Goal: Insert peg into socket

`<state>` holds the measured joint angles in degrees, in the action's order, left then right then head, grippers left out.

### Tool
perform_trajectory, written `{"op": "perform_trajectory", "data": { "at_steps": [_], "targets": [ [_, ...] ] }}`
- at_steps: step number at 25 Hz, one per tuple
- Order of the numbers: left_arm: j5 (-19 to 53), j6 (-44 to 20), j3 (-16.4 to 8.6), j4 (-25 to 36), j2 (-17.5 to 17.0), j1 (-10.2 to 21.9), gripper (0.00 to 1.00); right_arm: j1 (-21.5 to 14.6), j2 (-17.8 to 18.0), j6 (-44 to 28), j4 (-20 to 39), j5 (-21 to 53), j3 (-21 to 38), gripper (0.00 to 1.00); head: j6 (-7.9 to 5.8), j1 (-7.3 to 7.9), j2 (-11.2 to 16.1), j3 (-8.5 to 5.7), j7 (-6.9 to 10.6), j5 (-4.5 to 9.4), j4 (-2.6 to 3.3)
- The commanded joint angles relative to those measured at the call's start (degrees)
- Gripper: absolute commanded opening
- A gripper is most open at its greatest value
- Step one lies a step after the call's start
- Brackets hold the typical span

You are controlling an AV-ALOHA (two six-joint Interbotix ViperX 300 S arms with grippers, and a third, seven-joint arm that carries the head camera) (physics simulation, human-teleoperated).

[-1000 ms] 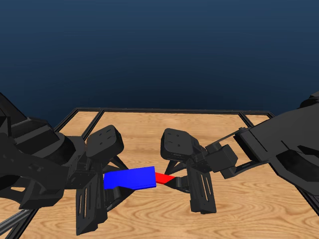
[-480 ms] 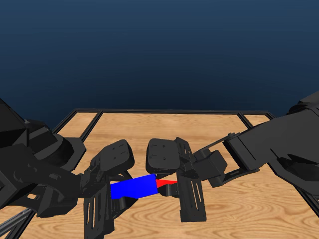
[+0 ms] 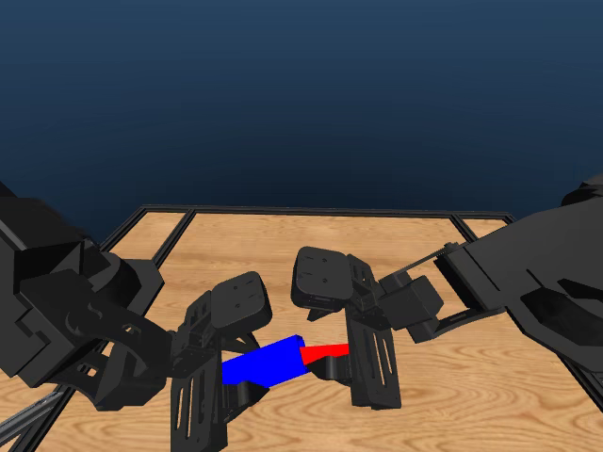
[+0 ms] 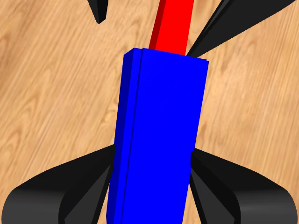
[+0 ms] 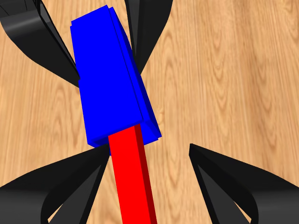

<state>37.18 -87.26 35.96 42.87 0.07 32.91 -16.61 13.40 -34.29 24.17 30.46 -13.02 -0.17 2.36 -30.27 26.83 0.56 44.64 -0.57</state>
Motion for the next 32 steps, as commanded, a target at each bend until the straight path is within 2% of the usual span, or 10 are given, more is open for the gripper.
{"op": "perform_trajectory", "data": {
  "at_steps": [1,6,9,12,13,14,15,16,24,32],
  "targets": [
    [-1.06,1.36,-1.24,-0.27,-1.65,-1.6,0.0,-0.08,-4.36,-4.04,0.55,0.31,-3.7,1.0,-0.16,0.49,-0.54,-1.03,0.04,-0.65,-0.1],
    [-0.44,0.22,-0.75,0.25,-2.81,-1.32,0.0,-1.67,-5.59,-8.94,0.96,1.75,-8.59,1.0,-0.35,0.75,-0.56,-1.06,0.25,-0.48,-0.12],
    [-1.75,-1.01,0.98,1.43,-3.69,-1.45,0.0,-2.78,-6.21,-11.58,0.0,1.47,-11.79,1.0,-0.63,0.73,-0.53,-1.13,0.59,-0.54,-0.04],
    [-0.51,-0.88,1.0,1.53,-2.95,-1.05,0.0,-3.06,-6.84,-14.91,-0.67,0.34,-15.41,1.0,-0.99,0.63,-0.6,-1.17,0.84,-0.51,0.08],
    [0.37,-0.54,-0.91,0.95,-3.3,-0.96,0.0,-3.49,-7.8,-16.72,-0.72,-0.21,-17.11,1.0,-1.07,0.55,-0.62,-1.17,0.92,-0.45,0.12],
    [-0.06,-0.6,-0.32,1.33,-3.08,-0.89,0.0,-3.13,-7.46,-17.61,-0.71,0.15,-17.12,1.0,-1.1,0.43,-0.67,-1.17,1.02,-0.34,0.16],
    [-0.42,-0.88,-1.07,1.38,-3.84,-1.1,0.0,-2.9,-7.88,-18.76,-0.45,0.12,-18.23,0.76,-1.14,0.29,-0.73,-1.17,1.1,-0.22,0.21],
    [0.12,-0.45,0.03,1.24,-2.65,-1.3,0.0,-3.08,-8.16,-19.38,-0.73,-0.42,-19.61,0.0,-1.15,0.23,-0.75,-1.16,1.15,-0.2,0.23],
    [-1.82,0.65,-1.44,0.58,-2.78,-1.8,0.0,-2.68,-10.51,-18.82,3.62,0.72,-15.95,0.0,-1.13,-0.57,-0.8,-1.18,1.24,0.16,0.45],
    [-1.58,1.58,-0.76,-0.29,-2.12,-2.04,0.0,-2.81,-7.54,-17.1,4.94,0.86,-10.54,0.0,-0.96,-0.54,-0.67,-1.13,1.14,0.4,0.4]
  ]
}}
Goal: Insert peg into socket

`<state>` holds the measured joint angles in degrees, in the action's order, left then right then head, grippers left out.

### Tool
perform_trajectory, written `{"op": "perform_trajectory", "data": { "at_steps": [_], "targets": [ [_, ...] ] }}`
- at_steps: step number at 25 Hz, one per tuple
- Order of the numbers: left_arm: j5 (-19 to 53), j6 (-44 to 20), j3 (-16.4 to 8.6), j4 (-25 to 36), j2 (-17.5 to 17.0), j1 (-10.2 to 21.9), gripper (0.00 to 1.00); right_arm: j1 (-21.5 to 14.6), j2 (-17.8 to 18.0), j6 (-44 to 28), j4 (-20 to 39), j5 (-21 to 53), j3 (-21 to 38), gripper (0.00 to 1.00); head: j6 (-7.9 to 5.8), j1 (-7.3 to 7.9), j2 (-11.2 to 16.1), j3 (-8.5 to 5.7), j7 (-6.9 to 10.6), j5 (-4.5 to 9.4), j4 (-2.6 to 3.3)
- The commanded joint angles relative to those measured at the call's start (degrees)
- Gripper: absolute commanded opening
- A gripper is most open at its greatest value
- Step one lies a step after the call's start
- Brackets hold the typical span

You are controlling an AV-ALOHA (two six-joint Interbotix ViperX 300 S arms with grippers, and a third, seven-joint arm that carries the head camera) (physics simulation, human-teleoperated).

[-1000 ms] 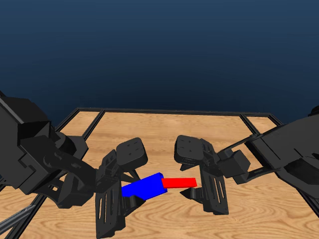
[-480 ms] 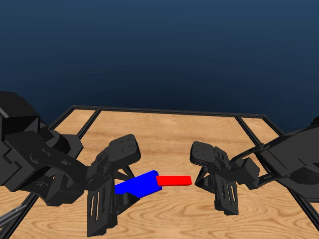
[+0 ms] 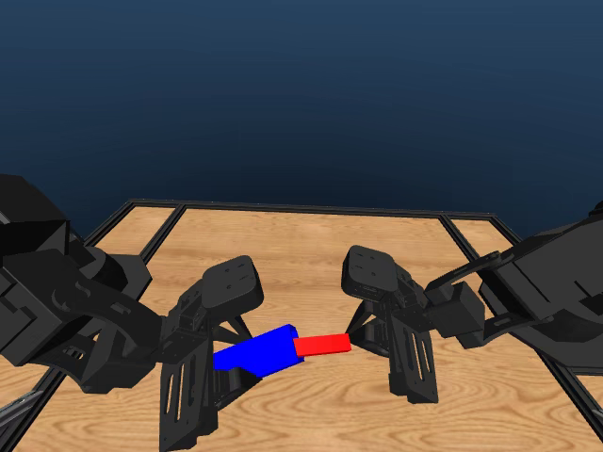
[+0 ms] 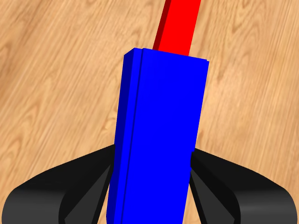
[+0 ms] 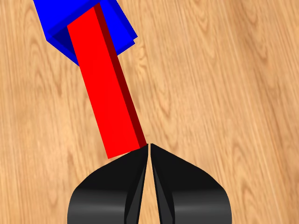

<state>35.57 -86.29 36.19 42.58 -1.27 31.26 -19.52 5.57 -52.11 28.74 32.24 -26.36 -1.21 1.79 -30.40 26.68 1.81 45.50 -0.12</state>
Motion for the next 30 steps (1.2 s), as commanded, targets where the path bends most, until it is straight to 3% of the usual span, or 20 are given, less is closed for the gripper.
{"op": "perform_trajectory", "data": {
  "at_steps": [1,10,12,13,14,16,19,20,22,23,28,30],
  "targets": [
    [-0.31,0.72,-1.01,-0.04,-0.77,-0.45,0.0,0.15,0.65,1.11,0.34,-0.97,3.66,0.0,0.13,0.02,-0.52,-0.98,-0.15,-0.42,-0.07],
    [-3.67,3.72,-2.13,-2.26,-1.01,-1.05,0.0,1.41,5.58,6.4,-1.88,-5.47,8.83,0.0,0.61,-0.31,-0.62,-0.92,-0.88,-0.33,-0.11],
    [-2.06,2.42,-0.32,-2.21,0.46,-1.01,0.0,1.61,5.36,7.74,-2.7,-6.19,9.91,0.0,0.67,-0.4,-0.63,-0.9,-1.09,-0.41,-0.11],
    [-3.01,3.74,-1.88,-2.21,0.14,-1.53,0.0,1.82,6.38,8.34,-3.07,-6.14,9.45,0.0,0.69,-0.46,-0.64,-0.9,-1.17,-0.42,-0.1],
    [-3.99,4.25,-1.77,-2.15,0.48,-0.62,0.0,2.0,6.67,9.05,-3.74,-7.69,10.05,0.0,0.68,-0.54,-0.64,-0.91,-1.26,-0.45,-0.08],
    [-6.21,6.14,-2.15,-4.36,-0.24,-2.59,0.0,2.22,7.08,10.68,-4.69,-7.7,10.25,0.0,0.75,-0.71,-0.65,-0.92,-1.39,-0.45,-0.06],
    [-6.63,6.03,-1.34,-3.34,0.7,-2.81,0.0,2.41,7.79,11.79,-5.88,-9.14,10.46,0.0,0.99,-0.99,-0.68,-0.93,-1.52,-0.55,-0.03],
    [-4.51,6.89,-2.89,-4.29,0.26,-2.34,0.0,2.05,7.86,11.22,-5.76,-9.31,10.71,0.0,0.99,-1.1,-0.71,-0.95,-1.59,-0.57,-0.01],
    [-4.97,7.27,-1.57,-4.48,1.23,-2.69,0.0,2.7,7.68,12.39,-6.94,-10.32,10.72,0.0,1.06,-1.25,-0.8,-0.92,-1.64,-0.65,0.02],
    [-4.37,6.07,-2.25,-3.66,0.68,-2.13,0.0,2.37,8.87,12.37,-6.92,-10.14,9.96,0.0,1.09,-1.34,-0.89,-0.91,-1.68,-0.62,0.04],
    [-4.87,6.92,-1.87,-4.26,-0.46,-2.86,0.0,2.64,7.56,10.92,-9.02,-11.41,5.9,0.0,1.14,-1.29,-1.23,-1.04,-1.9,-1.02,0.0],
    [-4.9,6.59,-1.24,-4.76,-0.01,-2.05,0.0,3.31,5.16,11.56,-13.47,-18.13,2.71,0.0,1.18,-1.25,-1.35,-1.1,-1.88,-1.12,-0.02]
  ]
}}
